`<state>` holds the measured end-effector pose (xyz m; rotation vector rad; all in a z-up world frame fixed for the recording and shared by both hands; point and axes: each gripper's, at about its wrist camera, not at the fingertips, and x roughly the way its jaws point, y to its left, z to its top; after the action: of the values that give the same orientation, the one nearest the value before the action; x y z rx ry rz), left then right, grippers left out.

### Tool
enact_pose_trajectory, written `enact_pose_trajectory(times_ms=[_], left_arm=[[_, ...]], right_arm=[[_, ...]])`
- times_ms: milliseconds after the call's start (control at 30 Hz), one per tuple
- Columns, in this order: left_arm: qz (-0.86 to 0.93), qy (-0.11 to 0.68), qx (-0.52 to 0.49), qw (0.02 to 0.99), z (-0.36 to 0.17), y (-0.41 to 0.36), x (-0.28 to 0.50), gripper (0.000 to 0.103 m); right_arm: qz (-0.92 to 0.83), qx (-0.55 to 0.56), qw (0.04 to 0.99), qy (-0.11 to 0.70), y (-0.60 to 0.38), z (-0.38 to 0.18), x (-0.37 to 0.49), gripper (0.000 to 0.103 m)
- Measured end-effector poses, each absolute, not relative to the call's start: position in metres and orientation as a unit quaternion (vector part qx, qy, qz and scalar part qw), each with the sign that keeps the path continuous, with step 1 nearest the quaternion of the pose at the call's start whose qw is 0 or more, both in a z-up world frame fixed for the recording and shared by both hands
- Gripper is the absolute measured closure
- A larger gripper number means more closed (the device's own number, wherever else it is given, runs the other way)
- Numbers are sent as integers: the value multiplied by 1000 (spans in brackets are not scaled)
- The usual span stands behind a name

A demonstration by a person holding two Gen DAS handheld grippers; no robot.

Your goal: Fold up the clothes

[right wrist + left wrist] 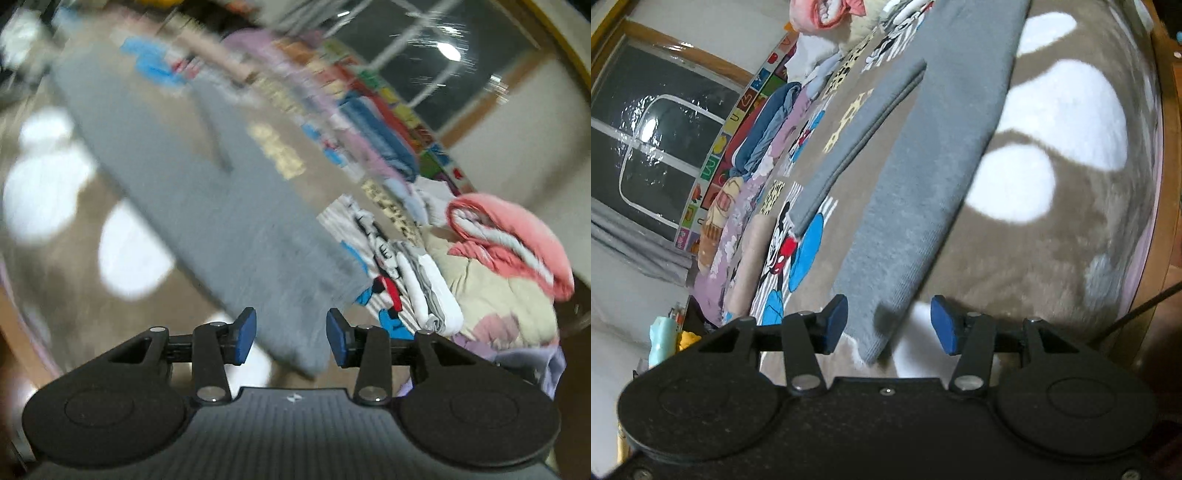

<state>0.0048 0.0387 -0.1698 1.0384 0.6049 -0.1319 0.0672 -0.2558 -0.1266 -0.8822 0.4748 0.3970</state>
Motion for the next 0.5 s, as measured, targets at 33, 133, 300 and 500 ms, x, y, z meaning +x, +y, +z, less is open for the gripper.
enact_pose_trajectory(times_ms=[33, 133, 300, 500], left_arm=[[-60, 281, 489, 823, -170, 40, 5, 52], [-55, 276, 495, 822, -173, 45, 7, 58], [-53, 259, 518, 813, -183, 49, 8, 65], [-48, 243, 542, 803, -196, 50, 7, 67]], right_arm=[[187, -440, 847, 234, -252, -132, 67, 61], [179, -492, 813, 256, -246, -151, 76, 61], [181, -549, 777, 251, -241, -175, 82, 61], [193, -559, 771, 236, -244, -179, 83, 61]])
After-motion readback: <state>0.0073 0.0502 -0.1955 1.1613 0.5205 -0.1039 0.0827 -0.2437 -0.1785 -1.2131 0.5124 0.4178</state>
